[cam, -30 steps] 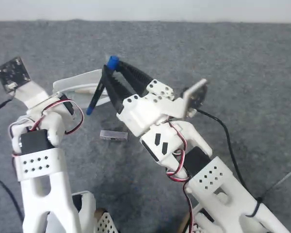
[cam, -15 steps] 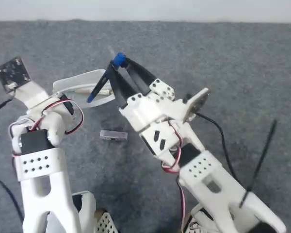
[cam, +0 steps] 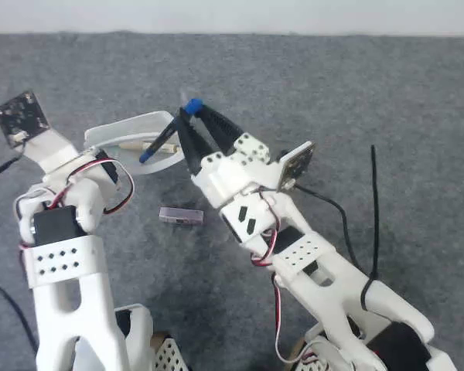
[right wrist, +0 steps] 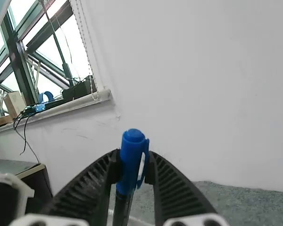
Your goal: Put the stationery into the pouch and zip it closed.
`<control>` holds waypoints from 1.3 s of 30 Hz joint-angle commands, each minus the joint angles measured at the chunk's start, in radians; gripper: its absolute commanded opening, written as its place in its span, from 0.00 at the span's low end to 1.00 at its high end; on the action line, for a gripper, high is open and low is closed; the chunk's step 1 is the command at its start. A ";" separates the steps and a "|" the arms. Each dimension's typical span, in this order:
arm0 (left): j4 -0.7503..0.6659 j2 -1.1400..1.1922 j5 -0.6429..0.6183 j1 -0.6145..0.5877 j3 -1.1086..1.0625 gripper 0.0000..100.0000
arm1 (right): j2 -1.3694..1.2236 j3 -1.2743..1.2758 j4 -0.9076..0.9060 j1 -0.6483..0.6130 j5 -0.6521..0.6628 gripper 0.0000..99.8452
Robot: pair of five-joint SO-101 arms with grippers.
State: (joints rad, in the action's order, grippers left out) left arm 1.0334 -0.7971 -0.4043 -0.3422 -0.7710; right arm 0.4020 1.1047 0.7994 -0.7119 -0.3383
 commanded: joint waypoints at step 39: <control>-0.078 0.000 0.003 -0.003 -0.022 0.01 | 0.472 0.031 -0.680 -0.145 0.100 0.01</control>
State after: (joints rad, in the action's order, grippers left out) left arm 0.9920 -0.7818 -0.4043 -0.3422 -0.8094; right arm 0.7979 1.1492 0.1504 -0.8577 -0.2708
